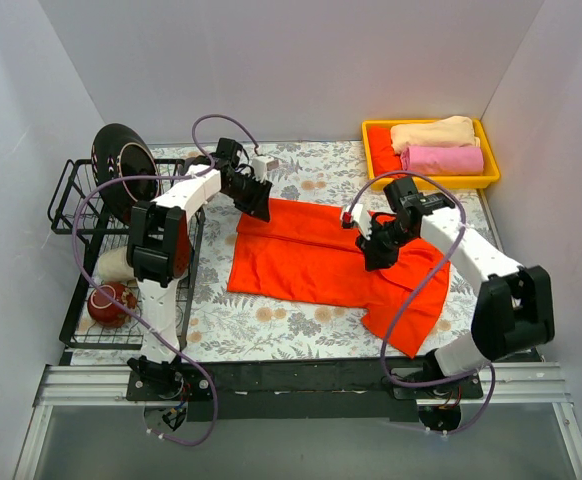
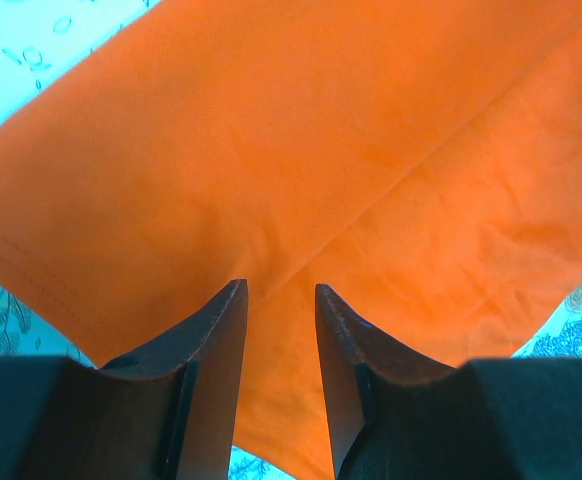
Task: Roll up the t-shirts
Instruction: Fold the T-shirt at the center of the board.
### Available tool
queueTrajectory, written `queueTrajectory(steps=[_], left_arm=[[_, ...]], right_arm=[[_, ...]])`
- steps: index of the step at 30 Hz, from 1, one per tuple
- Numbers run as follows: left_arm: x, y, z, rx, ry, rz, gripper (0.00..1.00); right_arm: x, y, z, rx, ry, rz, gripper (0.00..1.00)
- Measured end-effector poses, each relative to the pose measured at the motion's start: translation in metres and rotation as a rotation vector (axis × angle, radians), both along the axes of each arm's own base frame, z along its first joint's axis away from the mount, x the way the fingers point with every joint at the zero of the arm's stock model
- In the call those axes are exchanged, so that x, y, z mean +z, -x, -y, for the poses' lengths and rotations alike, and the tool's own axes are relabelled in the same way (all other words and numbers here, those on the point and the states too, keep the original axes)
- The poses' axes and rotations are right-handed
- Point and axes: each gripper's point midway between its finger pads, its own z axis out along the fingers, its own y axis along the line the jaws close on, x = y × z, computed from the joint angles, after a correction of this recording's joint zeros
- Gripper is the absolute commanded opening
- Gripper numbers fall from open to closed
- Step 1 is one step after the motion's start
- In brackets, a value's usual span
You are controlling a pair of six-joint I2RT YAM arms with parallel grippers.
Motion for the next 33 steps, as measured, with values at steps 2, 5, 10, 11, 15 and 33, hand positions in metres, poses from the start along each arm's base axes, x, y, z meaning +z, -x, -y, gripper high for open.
queueTrajectory(steps=[2,5,10,11,15,33], left_arm=[[0.001,0.004,-0.002,0.003,0.002,-0.006,0.34],[0.003,0.009,-0.003,0.009,0.014,-0.015,0.36],[0.003,0.007,-0.004,0.03,0.012,-0.01,0.37],[0.004,0.005,-0.004,0.035,0.01,-0.006,0.37],[0.009,-0.011,-0.001,0.048,0.007,0.024,0.37],[0.057,0.065,0.161,-0.284,0.33,-0.07,0.53]], right_arm=[[0.008,0.007,0.004,-0.028,-0.007,-0.004,0.24],[0.008,-0.009,0.033,-0.161,0.0,-0.031,0.24],[-0.005,-0.065,0.103,-0.418,0.042,-0.06,0.24],[-0.007,-0.074,0.114,-0.451,0.048,-0.063,0.24],[-0.016,-0.097,0.144,-0.534,0.067,-0.058,0.24],[-0.06,-0.126,0.187,-0.628,0.083,-0.112,0.28]])
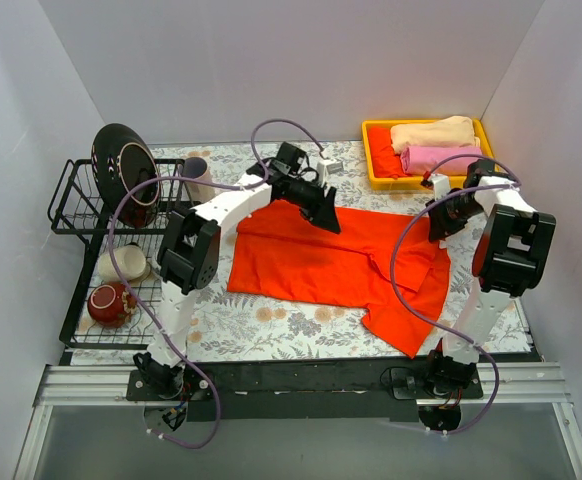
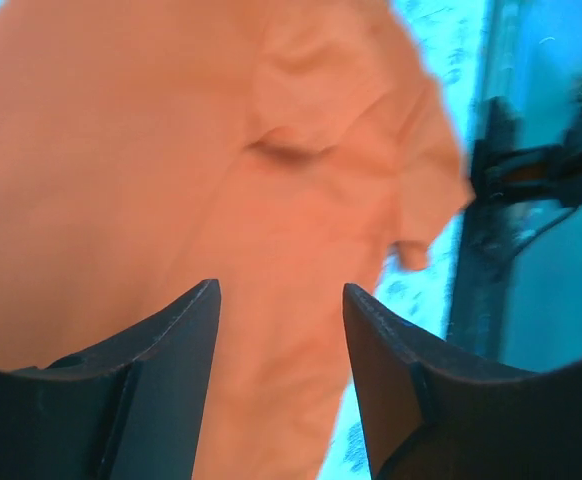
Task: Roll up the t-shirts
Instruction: Fold the T-shirt at the center of the board.
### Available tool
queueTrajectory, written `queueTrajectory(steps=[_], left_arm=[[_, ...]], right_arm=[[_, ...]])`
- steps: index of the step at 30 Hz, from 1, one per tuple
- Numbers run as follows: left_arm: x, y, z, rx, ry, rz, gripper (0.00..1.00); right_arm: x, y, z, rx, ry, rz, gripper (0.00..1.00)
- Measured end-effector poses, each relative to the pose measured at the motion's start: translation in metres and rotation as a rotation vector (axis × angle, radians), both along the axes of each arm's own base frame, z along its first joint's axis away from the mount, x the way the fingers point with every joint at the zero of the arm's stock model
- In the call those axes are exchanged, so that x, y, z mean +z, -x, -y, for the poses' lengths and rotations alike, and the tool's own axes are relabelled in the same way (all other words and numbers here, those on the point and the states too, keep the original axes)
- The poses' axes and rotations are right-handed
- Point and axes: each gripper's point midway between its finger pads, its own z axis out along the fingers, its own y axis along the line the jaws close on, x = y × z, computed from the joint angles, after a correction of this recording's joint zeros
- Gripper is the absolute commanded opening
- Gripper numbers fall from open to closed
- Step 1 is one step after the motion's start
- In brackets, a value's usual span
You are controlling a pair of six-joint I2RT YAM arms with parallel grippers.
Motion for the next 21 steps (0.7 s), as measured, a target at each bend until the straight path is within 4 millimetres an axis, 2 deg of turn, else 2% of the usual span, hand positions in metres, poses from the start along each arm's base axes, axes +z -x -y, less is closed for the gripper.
queueTrajectory(steps=[2,4,8,12,17,21], left_arm=[[0.002,0.016,0.021,-0.009,0.048,-0.065,0.55],[-0.002,0.025,0.031,0.019,0.068,-0.159,0.6],[-0.01,0.022,0.051,0.093,0.086,-0.261,0.71],[-0.019,0.032,0.074,0.167,0.066,-0.355,0.7],[-0.029,0.062,0.104,0.179,0.052,-0.48,0.61],[-0.05,0.074,0.114,0.192,0.02,-0.555,0.56]], right_arm=[[-0.006,0.001,0.001,-0.003,-0.003,-0.015,0.29],[-0.011,0.001,0.001,-0.004,-0.004,-0.029,0.28],[-0.02,0.002,0.004,-0.006,0.008,-0.054,0.28],[-0.025,0.003,0.006,-0.007,0.016,-0.067,0.28],[-0.025,0.003,0.006,-0.007,0.019,-0.066,0.28],[-0.025,0.003,0.006,-0.008,0.018,-0.066,0.28]])
